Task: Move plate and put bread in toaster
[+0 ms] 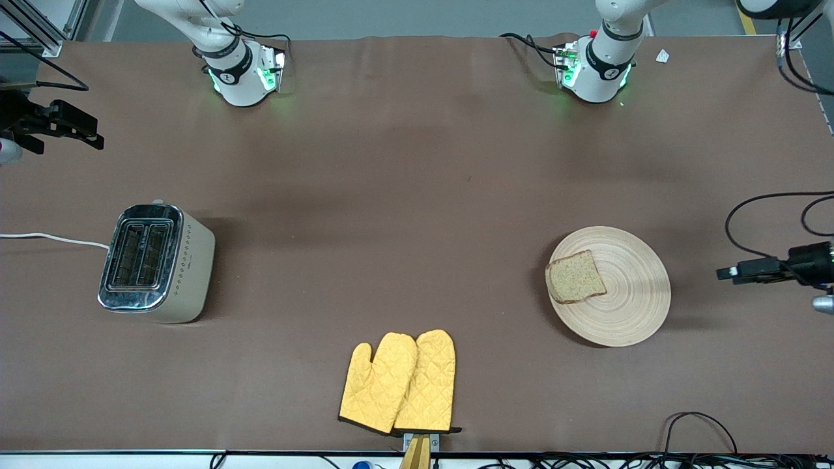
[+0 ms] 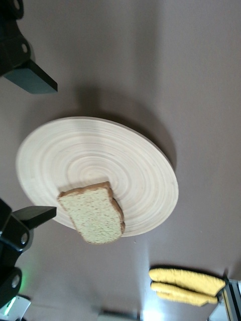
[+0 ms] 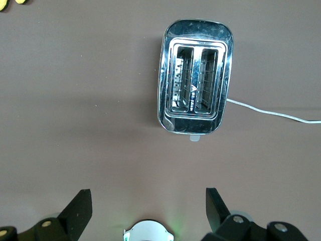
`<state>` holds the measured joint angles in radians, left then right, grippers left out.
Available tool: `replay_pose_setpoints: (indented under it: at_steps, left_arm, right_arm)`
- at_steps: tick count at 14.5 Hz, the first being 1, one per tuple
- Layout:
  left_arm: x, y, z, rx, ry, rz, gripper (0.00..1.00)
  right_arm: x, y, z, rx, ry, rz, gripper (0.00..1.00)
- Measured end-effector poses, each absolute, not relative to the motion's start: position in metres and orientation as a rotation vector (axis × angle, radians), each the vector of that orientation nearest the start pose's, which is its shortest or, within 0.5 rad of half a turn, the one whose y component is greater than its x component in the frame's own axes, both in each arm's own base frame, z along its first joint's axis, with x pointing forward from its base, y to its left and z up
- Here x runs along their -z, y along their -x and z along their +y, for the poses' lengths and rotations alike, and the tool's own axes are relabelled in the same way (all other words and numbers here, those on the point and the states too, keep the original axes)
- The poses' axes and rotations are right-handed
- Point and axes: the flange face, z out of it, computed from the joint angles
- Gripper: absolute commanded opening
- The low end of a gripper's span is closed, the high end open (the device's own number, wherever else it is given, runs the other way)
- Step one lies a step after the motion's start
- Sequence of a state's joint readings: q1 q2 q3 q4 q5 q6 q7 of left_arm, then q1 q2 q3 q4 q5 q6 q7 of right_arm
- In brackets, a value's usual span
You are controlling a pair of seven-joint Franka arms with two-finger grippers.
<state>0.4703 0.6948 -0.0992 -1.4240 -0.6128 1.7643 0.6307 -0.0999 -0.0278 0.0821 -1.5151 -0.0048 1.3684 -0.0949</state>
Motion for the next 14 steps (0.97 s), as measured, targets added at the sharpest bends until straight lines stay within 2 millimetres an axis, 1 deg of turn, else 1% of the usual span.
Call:
replay_pose_setpoints:
  at_steps: [1, 3, 4, 6, 7, 9, 14]
  left_arm:
    - [-0.258, -0.658, 0.217, -0.031, -2.377, -0.027, 0.77]
    - [-0.216, -0.655, 0.220, -0.058, -2.304, -0.033, 0.75]
    - [-0.198, -0.654, 0.220, -0.068, -2.286, -0.032, 0.74]
    - [-0.170, -0.655, 0.217, -0.095, -2.283, -0.050, 0.71]
    - [-0.160, -0.655, 0.216, -0.106, -2.281, -0.058, 0.67]
    - [-0.152, -0.656, 0.210, -0.112, -2.266, -0.061, 0.57]
    - [-0.145, -0.661, 0.186, -0.098, -2.233, -0.110, 0.14]
  right_arm:
    - [-0.649, -0.524, -0.009, -0.190, 3.134, -0.119, 1.00]
    - [-0.648, -0.524, -0.009, -0.191, 3.134, -0.120, 1.00]
    - [-0.648, -0.524, -0.009, -0.192, 3.134, -0.120, 1.00]
    - [-0.648, -0.524, -0.009, -0.192, 3.134, -0.120, 1.00]
    - [-0.648, -0.524, -0.009, -0.192, 3.134, -0.120, 1.00]
    - [-0.648, -0.524, -0.009, -0.192, 3.134, -0.120, 1.00]
    - [-0.648, -0.524, -0.009, -0.192, 3.133, -0.119, 1.00]
